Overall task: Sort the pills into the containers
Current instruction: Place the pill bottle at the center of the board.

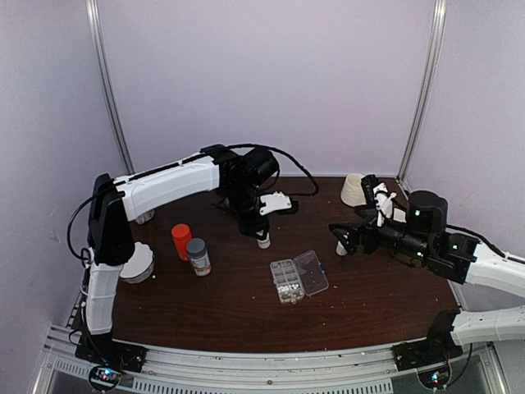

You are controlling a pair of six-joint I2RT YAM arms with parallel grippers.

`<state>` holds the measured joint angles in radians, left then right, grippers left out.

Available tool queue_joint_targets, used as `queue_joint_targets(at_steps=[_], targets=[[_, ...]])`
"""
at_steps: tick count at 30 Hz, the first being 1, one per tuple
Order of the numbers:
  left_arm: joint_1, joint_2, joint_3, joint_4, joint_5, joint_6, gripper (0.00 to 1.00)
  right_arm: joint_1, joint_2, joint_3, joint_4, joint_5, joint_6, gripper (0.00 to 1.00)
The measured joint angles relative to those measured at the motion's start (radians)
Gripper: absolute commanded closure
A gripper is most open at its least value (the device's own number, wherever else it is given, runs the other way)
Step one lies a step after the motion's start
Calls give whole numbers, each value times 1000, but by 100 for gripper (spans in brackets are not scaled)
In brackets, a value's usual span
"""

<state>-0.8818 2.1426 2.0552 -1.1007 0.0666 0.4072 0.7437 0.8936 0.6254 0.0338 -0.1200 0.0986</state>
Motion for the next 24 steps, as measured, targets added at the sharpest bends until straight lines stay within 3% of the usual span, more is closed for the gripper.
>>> queue_joint_targets(at_steps=[19, 24], targets=[[169, 278, 216, -78, 0, -269, 98, 0, -132, -101, -45, 104, 92, 0], [194, 294, 240, -77, 7, -291, 69, 0, -136, -101, -46, 105, 92, 0]])
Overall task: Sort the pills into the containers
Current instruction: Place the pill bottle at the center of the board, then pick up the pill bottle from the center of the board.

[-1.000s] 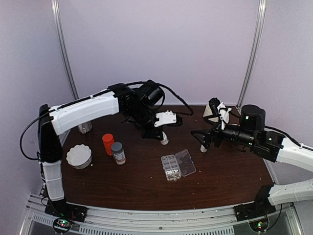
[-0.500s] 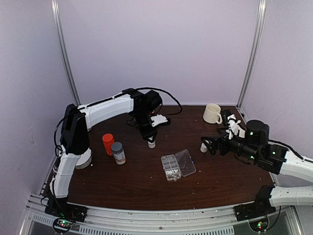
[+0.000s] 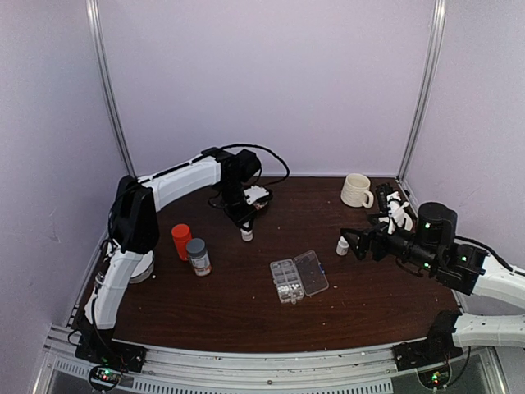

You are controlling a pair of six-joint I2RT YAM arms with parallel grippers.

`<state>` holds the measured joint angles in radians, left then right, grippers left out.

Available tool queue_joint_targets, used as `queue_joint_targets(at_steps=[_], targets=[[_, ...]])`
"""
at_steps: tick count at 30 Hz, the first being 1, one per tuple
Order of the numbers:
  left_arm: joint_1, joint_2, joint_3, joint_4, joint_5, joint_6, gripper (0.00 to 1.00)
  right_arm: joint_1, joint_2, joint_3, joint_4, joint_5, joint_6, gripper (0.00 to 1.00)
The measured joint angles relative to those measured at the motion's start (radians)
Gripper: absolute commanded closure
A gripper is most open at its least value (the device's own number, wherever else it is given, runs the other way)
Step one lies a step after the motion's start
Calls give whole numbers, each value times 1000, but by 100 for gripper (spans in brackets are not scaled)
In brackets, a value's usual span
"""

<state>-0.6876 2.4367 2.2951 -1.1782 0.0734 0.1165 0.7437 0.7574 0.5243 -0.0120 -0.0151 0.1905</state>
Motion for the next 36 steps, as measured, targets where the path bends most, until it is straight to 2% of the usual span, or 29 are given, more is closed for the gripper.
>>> queue_joint_targets(at_steps=[2, 5, 6, 14, 18, 21, 25, 32, 36], targets=[[3, 0, 0, 0, 2, -3, 47, 0, 0, 0, -2, 0, 0, 0], [1, 0, 1, -2, 2, -5, 6, 0, 0, 0, -11, 0, 0, 0], [0, 0, 1, -2, 2, -9, 3, 0, -1, 0, -15, 0, 0, 0], [0, -8, 1, -1, -5, -29, 2, 0, 31, 13, -32, -7, 5, 0], [0, -111, -79, 23, -11, -61, 2, 0, 111, 67, -74, -1, 56, 0], [0, -278, -200, 76, -24, -108, 2, 0, 138, 110, -91, 18, 92, 1], [-1, -511, -338, 151, -73, -191, 3, -2, 206, 158, -90, 10, 108, 6], [-1, -900, -710, 379, -150, -329, 2, 53, 530, 449, -190, -3, 126, 6], [0, -1048, -888, 461, -183, -374, 2, 122, 702, 620, -264, 22, 135, 7]])
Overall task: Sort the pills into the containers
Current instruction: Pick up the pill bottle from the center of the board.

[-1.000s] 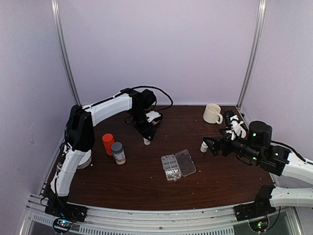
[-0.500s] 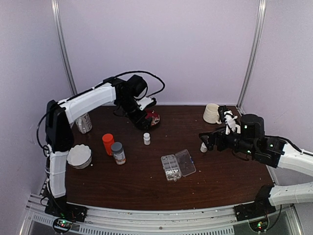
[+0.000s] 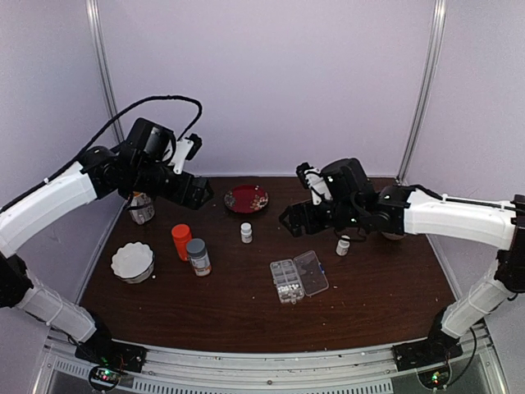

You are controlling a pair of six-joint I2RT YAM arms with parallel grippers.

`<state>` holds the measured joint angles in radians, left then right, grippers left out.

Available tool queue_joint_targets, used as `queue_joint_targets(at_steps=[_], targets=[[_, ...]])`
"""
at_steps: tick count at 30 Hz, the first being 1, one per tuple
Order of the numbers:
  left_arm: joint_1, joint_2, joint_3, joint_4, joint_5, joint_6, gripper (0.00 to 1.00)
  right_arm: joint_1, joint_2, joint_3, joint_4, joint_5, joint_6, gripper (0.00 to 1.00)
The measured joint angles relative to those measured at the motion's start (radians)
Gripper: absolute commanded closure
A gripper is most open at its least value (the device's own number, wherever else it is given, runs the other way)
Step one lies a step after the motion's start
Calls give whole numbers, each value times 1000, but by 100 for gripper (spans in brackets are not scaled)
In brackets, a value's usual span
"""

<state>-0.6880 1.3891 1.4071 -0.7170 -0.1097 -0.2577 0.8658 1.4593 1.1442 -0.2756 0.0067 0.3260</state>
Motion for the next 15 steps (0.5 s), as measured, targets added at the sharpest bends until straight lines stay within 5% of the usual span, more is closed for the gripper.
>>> queue_joint_targets(at_steps=[15], targets=[[0, -366, -380, 177, -160, -112, 2, 58, 642, 649, -250, 50, 76, 12]])
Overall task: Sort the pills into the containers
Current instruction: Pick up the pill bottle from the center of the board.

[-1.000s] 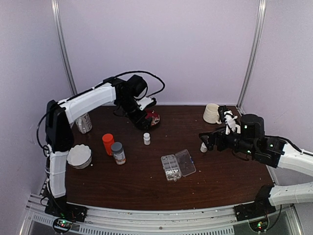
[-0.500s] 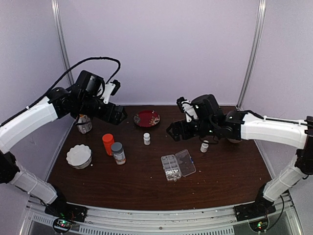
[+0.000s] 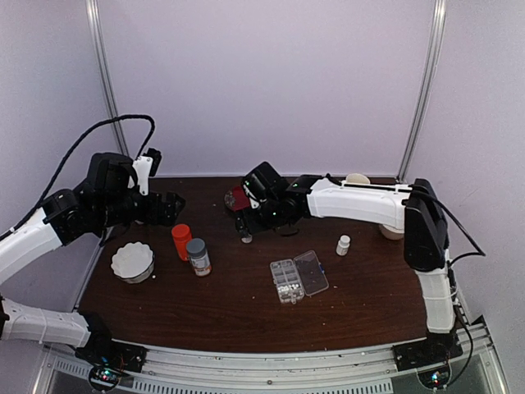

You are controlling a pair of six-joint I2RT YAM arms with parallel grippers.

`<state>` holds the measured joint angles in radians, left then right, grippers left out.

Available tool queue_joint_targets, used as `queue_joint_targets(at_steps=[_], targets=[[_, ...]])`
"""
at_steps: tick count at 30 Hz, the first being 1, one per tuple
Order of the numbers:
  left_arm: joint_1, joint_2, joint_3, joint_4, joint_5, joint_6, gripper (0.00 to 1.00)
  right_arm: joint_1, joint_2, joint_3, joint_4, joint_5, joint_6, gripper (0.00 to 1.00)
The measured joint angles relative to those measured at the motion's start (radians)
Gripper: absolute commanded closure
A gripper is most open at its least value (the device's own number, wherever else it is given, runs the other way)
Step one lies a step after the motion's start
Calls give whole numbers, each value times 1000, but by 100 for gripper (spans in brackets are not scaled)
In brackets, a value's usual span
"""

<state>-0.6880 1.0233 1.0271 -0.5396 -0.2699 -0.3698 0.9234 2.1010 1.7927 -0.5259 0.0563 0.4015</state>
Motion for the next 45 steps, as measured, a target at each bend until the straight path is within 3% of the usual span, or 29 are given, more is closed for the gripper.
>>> queue_joint_targets(at_steps=[8, 18, 28, 33, 40, 45], targets=[[0, -63, -70, 25, -50, -8, 2, -7, 243, 305, -116, 28, 31, 20], [0, -90, -109, 46, -66, -8, 2, -56, 360, 447, -180, 31, 106, 31], [0, -80, -121, 68, -67, -2, 3, -48, 397, 484, -190, 31, 121, 32], [0, -80, -121, 69, -68, 2, 3, -31, 398, 507, -207, 36, 102, 46], [0, -80, -129, 73, -67, 2, 3, -22, 408, 518, -217, 49, 92, 48], [0, -80, -137, 74, -68, 2, 2, -22, 424, 528, -227, 65, 81, 56]])
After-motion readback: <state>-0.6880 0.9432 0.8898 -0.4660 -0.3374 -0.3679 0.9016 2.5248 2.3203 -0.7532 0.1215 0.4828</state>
